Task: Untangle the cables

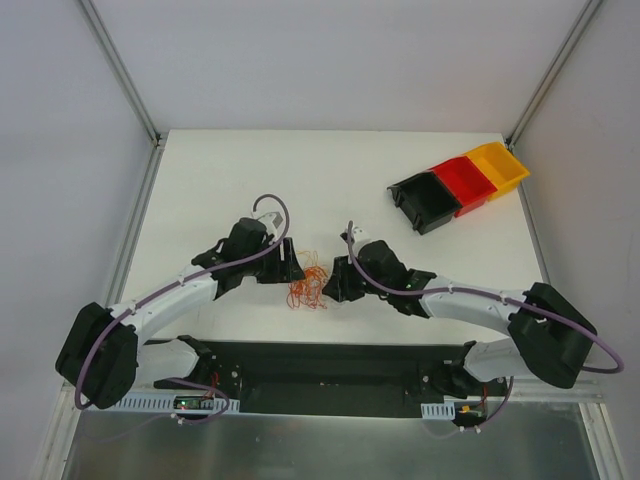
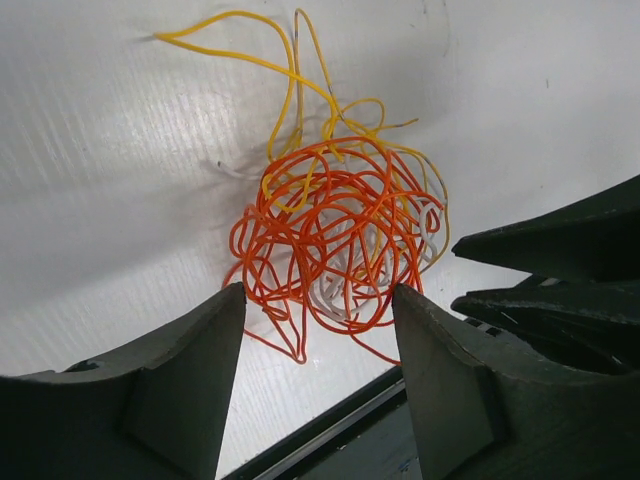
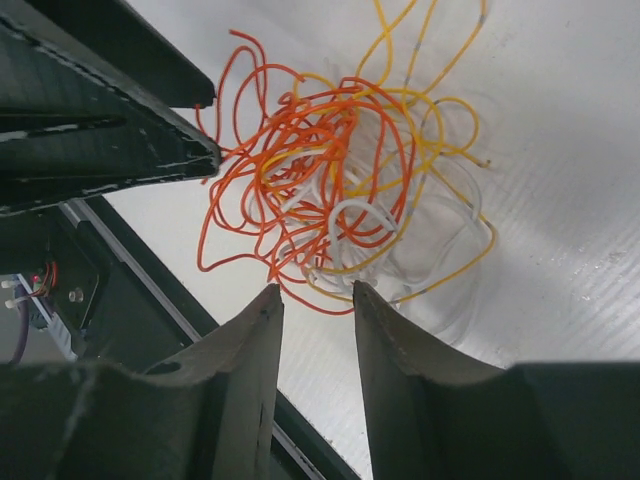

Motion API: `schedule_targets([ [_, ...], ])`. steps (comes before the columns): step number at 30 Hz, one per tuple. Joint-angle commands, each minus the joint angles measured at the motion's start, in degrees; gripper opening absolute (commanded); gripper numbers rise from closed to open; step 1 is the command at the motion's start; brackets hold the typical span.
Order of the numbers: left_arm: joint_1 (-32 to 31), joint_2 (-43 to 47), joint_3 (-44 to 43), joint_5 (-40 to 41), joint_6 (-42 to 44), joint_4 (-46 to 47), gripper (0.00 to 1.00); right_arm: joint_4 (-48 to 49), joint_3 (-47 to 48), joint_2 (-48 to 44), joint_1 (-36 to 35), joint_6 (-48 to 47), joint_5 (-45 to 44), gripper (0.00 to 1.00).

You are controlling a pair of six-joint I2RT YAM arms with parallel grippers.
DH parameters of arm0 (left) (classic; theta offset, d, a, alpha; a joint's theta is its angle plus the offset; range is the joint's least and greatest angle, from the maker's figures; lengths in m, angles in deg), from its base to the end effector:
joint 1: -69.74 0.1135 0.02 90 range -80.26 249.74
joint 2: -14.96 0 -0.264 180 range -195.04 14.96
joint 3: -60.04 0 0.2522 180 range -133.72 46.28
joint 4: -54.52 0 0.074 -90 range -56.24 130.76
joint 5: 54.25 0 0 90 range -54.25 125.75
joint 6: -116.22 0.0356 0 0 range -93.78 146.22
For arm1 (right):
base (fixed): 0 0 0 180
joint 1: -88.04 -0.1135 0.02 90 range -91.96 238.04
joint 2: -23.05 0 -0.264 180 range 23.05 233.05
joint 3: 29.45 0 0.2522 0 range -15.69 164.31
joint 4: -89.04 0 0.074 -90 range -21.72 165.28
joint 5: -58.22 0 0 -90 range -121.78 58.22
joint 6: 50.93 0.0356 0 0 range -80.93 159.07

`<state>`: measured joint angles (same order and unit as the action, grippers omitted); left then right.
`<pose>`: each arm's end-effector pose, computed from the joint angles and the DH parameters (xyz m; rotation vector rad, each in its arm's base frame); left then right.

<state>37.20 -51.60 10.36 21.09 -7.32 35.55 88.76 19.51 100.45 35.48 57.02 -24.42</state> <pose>0.2010 -0.1390 0.2190 0.1326 2.3264 -0.8988 0.1666 0.2251 0.1985 -0.7307 2.0651 0.8634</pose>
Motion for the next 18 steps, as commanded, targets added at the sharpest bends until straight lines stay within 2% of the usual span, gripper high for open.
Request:
schedule_targets([
  [1,0.19,0.2,-0.91,-1.78,1.55,0.9,0.52,3.58,1.71,-2.43,-1.58,-0.29,0.82,0.43],
  [3,0.19,1.43,0.06,-0.73,1.37,0.99,0.39,3.14,2.24,-3.14,-1.93,-0.2,0.73,0.45],
  [4,0.19,2.31,0.5,-0.38,1.37,1.08,0.38,3.48,2.41,-3.4,-2.46,0.23,0.82,0.46],
  [9,0.1,6.09,3.22,1.56,0.76,1.26,0.49,5.33,4.61,-1.65,-5.45,1.2,0.3,0.47],
  [18,0.19,11.19,5.86,2.44,0.32,1.17,0.5,8.5,8.3,6.43,-5.98,6.04,-2.0,0.44],
])
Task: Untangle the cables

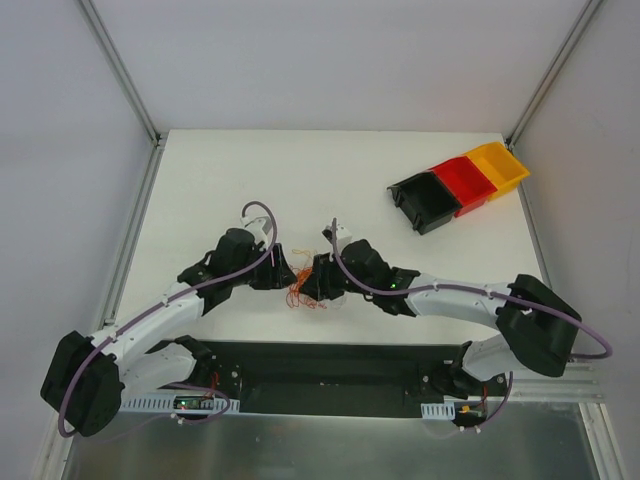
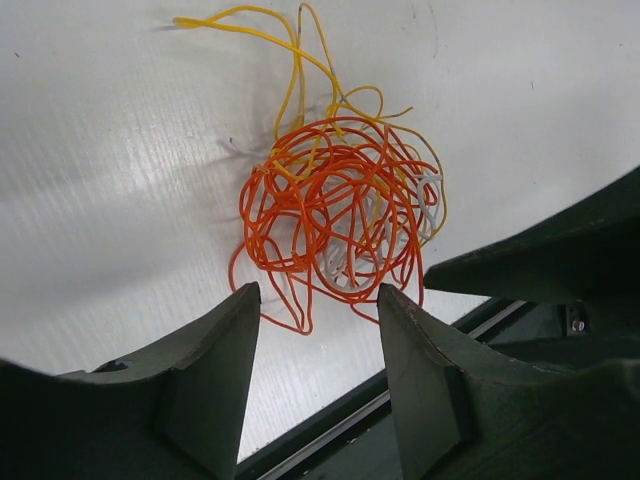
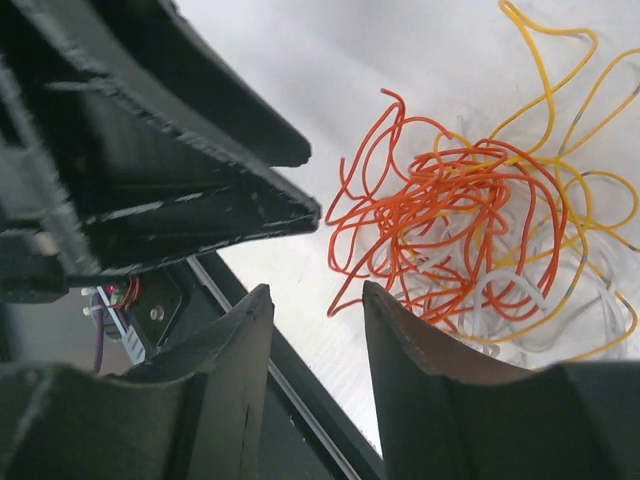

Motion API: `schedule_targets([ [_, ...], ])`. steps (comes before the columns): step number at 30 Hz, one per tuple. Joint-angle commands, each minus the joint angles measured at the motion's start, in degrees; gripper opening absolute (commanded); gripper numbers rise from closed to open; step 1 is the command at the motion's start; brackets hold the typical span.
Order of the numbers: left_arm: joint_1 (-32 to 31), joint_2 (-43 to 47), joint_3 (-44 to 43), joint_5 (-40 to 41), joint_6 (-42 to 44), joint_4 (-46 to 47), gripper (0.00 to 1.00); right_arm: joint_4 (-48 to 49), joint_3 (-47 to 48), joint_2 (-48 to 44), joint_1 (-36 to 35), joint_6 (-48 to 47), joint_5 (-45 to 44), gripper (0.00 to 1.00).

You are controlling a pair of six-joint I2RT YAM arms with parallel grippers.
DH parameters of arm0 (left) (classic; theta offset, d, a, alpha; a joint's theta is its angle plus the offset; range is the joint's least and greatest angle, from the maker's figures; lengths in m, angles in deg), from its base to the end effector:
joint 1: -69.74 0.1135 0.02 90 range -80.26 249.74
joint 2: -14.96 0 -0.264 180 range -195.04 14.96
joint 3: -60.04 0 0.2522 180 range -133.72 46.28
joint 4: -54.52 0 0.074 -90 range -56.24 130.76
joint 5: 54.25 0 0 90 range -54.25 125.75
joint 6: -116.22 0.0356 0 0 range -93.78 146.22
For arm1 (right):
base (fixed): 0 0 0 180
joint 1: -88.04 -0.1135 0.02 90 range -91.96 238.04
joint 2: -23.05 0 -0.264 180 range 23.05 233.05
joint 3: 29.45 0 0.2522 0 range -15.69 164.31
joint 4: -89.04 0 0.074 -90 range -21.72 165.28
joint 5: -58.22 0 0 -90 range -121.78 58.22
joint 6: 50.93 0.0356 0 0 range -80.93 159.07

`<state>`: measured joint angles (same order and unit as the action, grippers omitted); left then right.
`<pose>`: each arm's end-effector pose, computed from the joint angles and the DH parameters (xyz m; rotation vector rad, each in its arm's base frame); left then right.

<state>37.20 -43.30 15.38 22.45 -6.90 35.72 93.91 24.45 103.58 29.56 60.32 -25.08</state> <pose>0.1794 -0.1242 0.2205 0.1333 2.2585 -0.8941 0.1552 0.2610 0.2203 -0.7464 1.9560 1.0025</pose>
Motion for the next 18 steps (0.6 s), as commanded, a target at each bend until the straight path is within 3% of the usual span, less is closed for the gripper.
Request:
schedule_targets([
  [1,0.19,3.85,1.1,1.17,-0.27,0.91,0.52,3.34,4.06,4.53,-0.14,3.09,-0.9,0.42],
  [4,0.19,5.08,1.45,0.56,-0.1,0.91,0.68,3.34,5.56,6.83,-0.14,3.35,0.24,0.4],
  [6,0.19,4.3,1.19,-0.67,0.34,0.99,0.75,3.52,5.65,6.83,-0.06,3.35,0.24,0.33],
  [7,0.19,3.77,1.1,-1.28,0.51,0.73,0.76,3.52,5.56,6.22,-0.06,3.27,0.33,0.24],
  [8,0.19,2.98,1.01,-1.55,0.43,0.82,0.76,3.43,5.39,5.52,-0.06,3.09,0.77,0.07],
  [9,0.19,2.19,0.92,-1.81,0.34,0.82,0.76,3.34,4.78,4.03,0.03,3.0,1.47,0.01],
  [14,0.19,-3.69,0.31,-9.79,1.13,4.85,0.76,3.95,0.21,-5.19,-0.06,2.92,1.39,0.01],
  [18,0.19,-10.28,-0.22,-17.71,-0.36,13.81,0.82,4.65,1.25,-7.32,0.03,2.38,6.12,0.01],
])
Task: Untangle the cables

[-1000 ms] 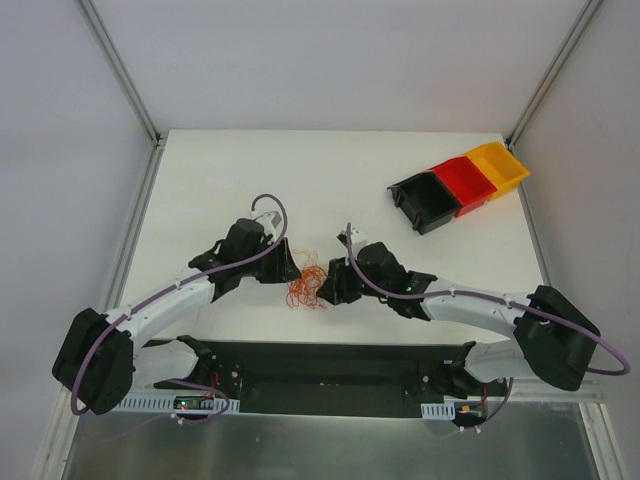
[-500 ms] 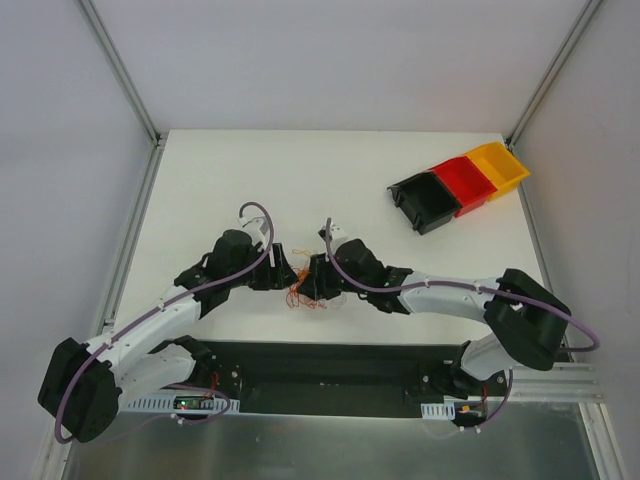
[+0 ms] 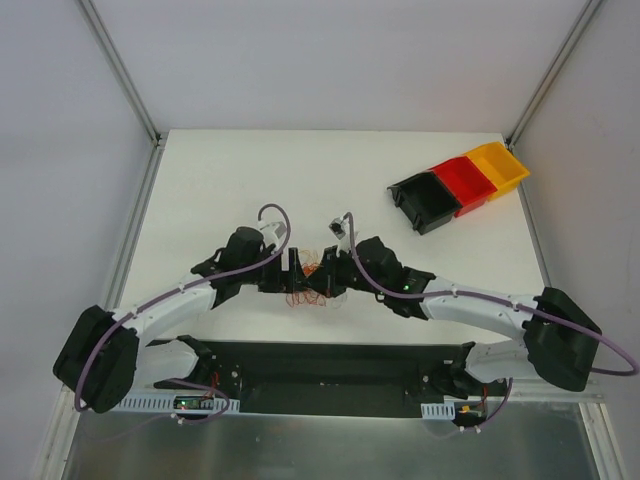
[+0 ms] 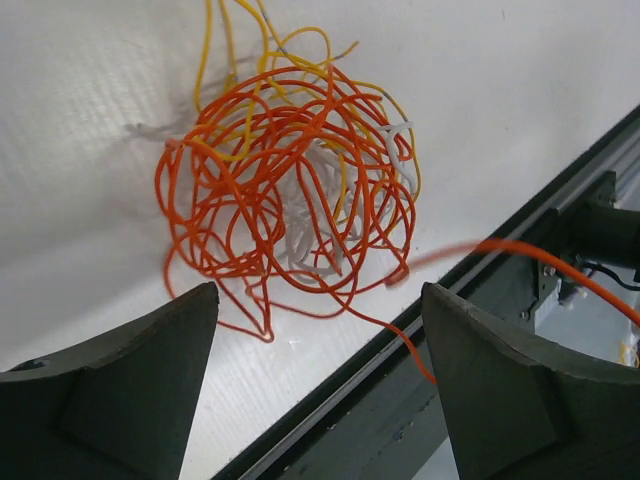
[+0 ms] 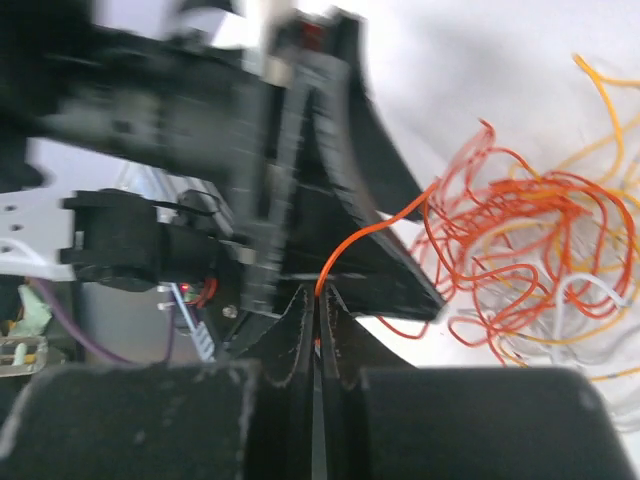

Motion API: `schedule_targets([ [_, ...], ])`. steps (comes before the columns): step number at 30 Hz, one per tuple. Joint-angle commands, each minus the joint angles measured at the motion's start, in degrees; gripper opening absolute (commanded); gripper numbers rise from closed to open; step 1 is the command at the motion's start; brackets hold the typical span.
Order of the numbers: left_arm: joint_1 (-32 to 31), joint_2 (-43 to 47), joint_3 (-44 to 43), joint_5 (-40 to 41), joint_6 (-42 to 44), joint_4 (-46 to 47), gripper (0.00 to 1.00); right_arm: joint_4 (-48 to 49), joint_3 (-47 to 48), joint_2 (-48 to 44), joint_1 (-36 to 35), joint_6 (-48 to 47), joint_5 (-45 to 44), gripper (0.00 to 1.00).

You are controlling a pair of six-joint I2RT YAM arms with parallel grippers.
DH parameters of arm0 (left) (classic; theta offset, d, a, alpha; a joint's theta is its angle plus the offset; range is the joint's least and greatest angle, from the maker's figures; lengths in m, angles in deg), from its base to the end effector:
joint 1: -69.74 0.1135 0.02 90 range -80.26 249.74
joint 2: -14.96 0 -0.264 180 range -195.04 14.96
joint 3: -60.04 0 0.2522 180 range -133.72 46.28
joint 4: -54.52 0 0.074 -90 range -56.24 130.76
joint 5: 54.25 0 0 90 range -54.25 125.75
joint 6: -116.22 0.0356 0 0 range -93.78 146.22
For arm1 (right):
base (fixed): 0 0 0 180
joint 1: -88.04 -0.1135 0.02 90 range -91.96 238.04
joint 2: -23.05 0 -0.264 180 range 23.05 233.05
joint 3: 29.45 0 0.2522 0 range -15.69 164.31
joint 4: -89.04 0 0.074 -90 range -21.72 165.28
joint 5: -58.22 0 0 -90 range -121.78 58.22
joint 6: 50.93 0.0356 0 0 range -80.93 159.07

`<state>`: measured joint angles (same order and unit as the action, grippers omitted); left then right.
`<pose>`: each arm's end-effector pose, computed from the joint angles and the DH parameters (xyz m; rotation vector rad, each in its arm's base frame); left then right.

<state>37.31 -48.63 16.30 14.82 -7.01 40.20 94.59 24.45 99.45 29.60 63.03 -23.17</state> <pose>0.1861 -0.1333 0.2041 0.2096 2.3083 -1.0206 0.1501 0.2545 0.2417 -0.7065 1.8966 1.1003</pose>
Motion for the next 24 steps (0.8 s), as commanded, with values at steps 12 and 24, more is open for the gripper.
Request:
schedule_targets([
  [12,7.02,-22.54,-2.99,-4.21,-5.09,13.04,0.78,-28.59,28.02,-27.08,0.07,-14.98,-3.31,0.01],
  [24,13.7,-16.49,-0.08,1.93,-3.95,9.09,0.79,-46.82,51.88,-26.39,0.43,-26.77,-13.16,0.01],
])
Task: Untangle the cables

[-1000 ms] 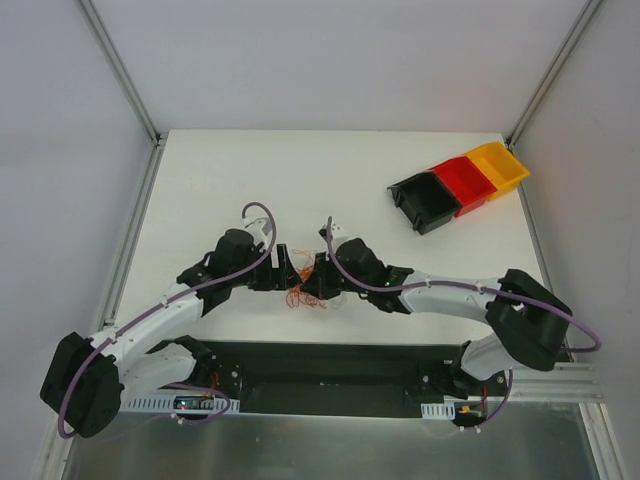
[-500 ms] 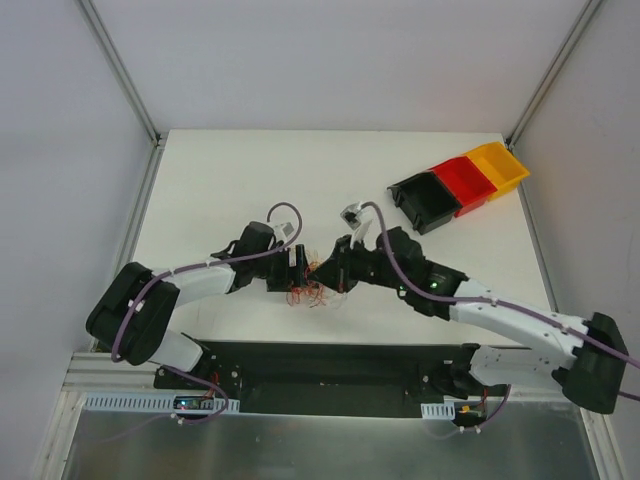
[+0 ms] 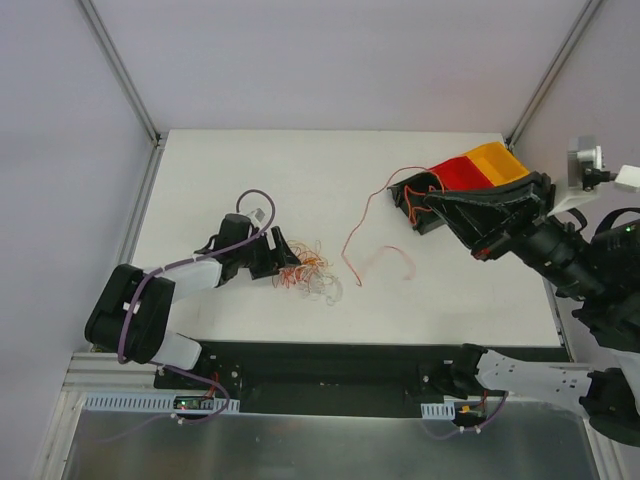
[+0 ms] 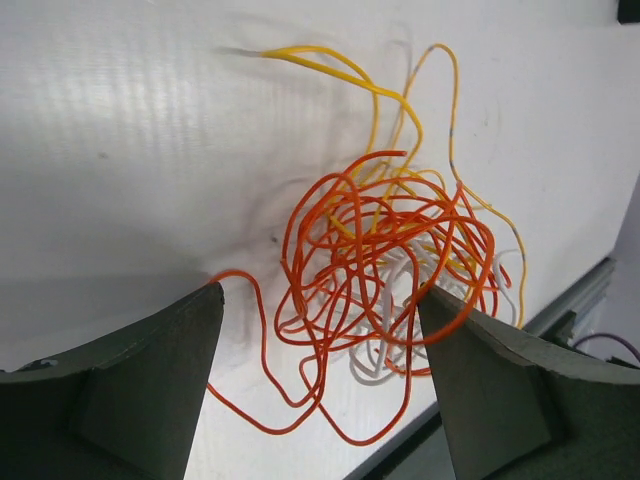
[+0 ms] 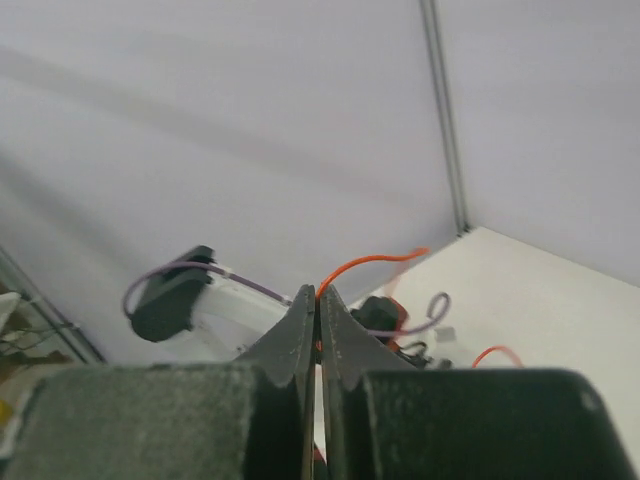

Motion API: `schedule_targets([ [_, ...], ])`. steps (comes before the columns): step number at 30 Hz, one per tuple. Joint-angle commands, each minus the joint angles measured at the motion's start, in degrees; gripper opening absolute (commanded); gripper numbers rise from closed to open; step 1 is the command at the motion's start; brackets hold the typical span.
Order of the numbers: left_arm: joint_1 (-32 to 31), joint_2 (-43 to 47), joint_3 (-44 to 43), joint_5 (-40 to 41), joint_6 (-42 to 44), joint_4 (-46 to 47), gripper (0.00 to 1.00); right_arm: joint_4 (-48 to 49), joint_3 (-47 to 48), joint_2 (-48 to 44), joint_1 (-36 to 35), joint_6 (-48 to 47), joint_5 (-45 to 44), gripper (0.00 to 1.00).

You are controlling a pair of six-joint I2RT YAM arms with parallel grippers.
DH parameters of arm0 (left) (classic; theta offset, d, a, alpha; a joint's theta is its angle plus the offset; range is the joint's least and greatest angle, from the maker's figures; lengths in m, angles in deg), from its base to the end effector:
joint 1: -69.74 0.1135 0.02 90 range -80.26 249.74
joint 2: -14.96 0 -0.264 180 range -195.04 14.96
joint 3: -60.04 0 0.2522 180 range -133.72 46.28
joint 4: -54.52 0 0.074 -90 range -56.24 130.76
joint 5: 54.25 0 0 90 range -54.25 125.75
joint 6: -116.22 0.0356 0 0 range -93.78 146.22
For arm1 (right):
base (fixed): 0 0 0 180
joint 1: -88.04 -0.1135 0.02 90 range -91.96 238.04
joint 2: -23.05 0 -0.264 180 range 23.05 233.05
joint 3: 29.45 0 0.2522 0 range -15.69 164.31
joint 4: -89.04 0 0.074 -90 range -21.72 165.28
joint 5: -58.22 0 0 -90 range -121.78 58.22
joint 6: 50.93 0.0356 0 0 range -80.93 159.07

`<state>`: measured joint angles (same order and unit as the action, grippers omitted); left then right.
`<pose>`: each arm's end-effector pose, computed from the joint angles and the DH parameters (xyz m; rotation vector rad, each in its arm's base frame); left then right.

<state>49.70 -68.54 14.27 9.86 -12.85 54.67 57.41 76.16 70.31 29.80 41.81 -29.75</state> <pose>0.2517 -0.1084 0.1568 -0.1262 2.3617 -1.0405 0.0363 0.0611 0.5714 -0.5674 1.0071 0.9691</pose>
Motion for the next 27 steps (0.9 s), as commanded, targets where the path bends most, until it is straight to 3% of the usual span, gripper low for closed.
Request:
schedule_targets([
  [1,1.49,3.96,1.78,7.95,2.59,-6.78,0.8,-9.47,0.69,2.05,0.14,-6.34,-6.68,0.01],
  [6,2.45,6.94,1.25,7.61,3.12,-9.25,0.79,-11.39,3.16,1.42,0.23,-8.54,-10.18,0.01],
  [10,2.45,15.27,0.2,4.02,2.6,-11.53,0.8,-13.15,-2.63,0.99,0.32,-10.12,-18.78,0.01],
  [14,2.37,23.9,-5.5,-0.99,4.96,-18.29,0.99,-13.6,-8.35,1.07,1.37,-11.01,-26.97,0.01],
  [15,2.37,25.13,-7.78,-1.53,6.36,-20.22,0.99,-13.68,-8.97,1.42,2.68,-10.83,-27.16,0.01],
  [20,2.37,25.33,-18.59,-4.42,13.22,-27.44,0.99,-13.77,-8.19,4.32,12.77,-9.07,-20.41,0.01],
  [27,2.37,14.79,-33.36,-13.31,20.87,-30.78,0.99,-13.68,1.38,15.56,32.2,-4.59,-2.65,0.01],
])
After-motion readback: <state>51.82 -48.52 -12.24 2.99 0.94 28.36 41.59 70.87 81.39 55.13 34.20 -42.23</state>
